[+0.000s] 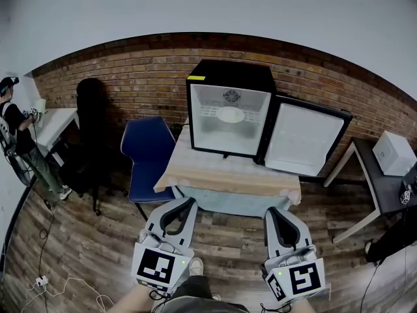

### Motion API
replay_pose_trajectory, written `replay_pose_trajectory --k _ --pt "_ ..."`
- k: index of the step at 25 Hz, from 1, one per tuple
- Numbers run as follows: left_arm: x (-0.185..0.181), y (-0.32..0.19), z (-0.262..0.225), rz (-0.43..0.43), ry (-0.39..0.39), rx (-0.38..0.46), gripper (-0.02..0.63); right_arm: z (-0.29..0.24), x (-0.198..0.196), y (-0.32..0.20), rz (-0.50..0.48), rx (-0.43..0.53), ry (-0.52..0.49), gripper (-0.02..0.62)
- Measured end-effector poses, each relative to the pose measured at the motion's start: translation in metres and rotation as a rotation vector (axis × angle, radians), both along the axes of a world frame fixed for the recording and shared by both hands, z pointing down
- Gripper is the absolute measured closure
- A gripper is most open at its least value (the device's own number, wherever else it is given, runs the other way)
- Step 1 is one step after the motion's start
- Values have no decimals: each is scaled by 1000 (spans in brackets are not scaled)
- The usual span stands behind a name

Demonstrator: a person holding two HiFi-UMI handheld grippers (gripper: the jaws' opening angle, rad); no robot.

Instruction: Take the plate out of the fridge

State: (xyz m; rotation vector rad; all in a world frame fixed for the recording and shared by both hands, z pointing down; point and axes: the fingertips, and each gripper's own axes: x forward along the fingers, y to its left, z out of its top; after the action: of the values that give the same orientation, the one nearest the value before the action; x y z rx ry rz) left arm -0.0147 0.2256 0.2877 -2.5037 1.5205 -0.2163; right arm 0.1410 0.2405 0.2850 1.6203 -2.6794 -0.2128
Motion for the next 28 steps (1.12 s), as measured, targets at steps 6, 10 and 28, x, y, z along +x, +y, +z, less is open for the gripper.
replay_pose_trajectory --k 6,10,28 --pt "5 -12 3 17 -19 29 588 5 1 -13 3 6 1 565" --pt "6 -25 10 24 -12 16 588 12 -2 -25 2 2 13 565" --pt "0 -143 27 40 -13 -11 588 37 -13 -141 8 -48 22 565"
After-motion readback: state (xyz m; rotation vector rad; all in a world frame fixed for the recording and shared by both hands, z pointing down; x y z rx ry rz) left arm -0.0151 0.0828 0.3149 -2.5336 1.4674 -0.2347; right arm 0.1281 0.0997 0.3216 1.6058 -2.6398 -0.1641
